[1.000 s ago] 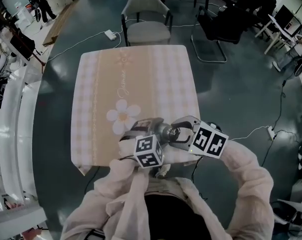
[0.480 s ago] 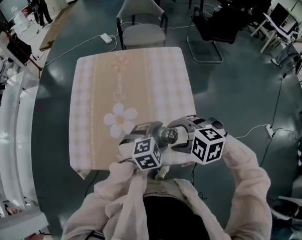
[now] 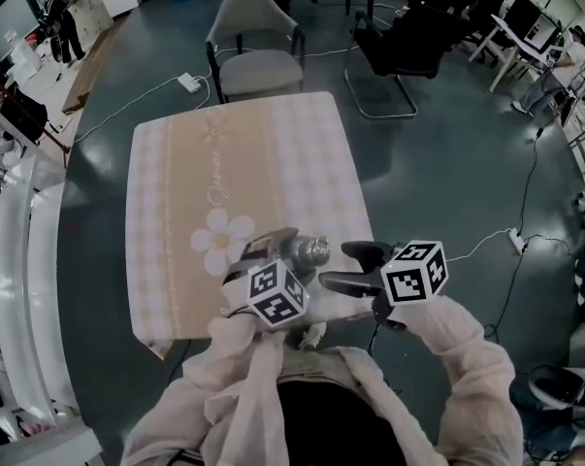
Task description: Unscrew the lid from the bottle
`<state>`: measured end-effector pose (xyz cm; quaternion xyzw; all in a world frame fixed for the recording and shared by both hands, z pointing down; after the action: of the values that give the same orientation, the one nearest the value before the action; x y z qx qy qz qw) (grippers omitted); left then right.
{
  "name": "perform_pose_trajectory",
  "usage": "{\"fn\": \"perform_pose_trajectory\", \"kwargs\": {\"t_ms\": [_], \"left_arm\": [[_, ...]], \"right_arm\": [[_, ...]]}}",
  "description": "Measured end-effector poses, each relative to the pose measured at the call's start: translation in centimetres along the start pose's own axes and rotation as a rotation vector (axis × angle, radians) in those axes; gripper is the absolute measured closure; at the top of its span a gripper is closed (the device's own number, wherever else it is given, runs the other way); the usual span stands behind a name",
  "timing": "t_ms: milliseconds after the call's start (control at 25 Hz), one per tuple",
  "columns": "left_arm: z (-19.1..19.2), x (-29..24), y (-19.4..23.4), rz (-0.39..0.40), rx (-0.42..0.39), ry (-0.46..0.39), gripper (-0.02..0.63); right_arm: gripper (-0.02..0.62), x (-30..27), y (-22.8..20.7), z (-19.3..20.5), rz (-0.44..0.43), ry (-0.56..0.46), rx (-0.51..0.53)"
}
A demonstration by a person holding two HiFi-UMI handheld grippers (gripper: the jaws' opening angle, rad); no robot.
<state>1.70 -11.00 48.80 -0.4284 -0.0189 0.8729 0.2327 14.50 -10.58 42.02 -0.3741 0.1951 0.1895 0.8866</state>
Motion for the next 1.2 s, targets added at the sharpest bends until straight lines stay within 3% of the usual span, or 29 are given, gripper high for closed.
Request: {"fn": "perform_pose_trajectory", "kwargs": {"t_ms": [80, 200, 360, 480, 520, 640, 800, 1200], "left_arm": [[-0.3, -0.1, 0.0, 0.002, -0.009, -0.002, 0.224], [-0.7, -0.5, -0.3, 0.011, -0.032, 0.003, 0.224], [-1.1, -1.0, -0.8, 0.017, -0.059, 0.011, 0.224], [-1.3, -1.2, -1.0, 0.014, -0.079, 0.021, 0.224], [-1.3, -1.3, -1.0, 0.013, -0.087, 0.025, 0.224], [-1.4, -1.4, -1.2, 0.022, -0.091, 0.025, 0.224], [-1.7, -1.3, -1.5, 0.034, -0.098, 0.017, 0.224], [-2.1, -1.8, -3.1, 0.127, -0.206, 0.020, 0.224]], "right_arm": [[0.183, 0.3, -0.2, 0.4, -0.035, -0.074, -0.224], [0.206, 0.2, -0.1, 0.1, -0.062, -0.149, -0.384], [0.252, -0.1, -0.3, -0.3, -0.006, -0.170, -0.442], [0.382, -0.2, -0.9, -0.1, 0.092, -0.161, -0.436], [0.371, -0.1, -1.0, -0.1, 0.108, -0.156, -0.424], [0.374, 0.0, -0.7, -0.2, 0.124, -0.128, -0.341], [0.376, 0.1, -0.1, -0.6, 0.123, -0.033, -0.147], [0.379, -0.5, 1.0, -2.1, -0.054, 0.443, 0.532]]}}
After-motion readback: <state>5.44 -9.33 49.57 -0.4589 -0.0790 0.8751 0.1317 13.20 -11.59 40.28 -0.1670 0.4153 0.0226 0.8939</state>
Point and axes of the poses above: the fingertips, and each gripper's own axes: x backward along the fingers, y to its left, z out of its underside, the point moved 8 cm from there along x, backward along the fingers, and after that the axes turned 1 degree about y, right-handed, at the moved point
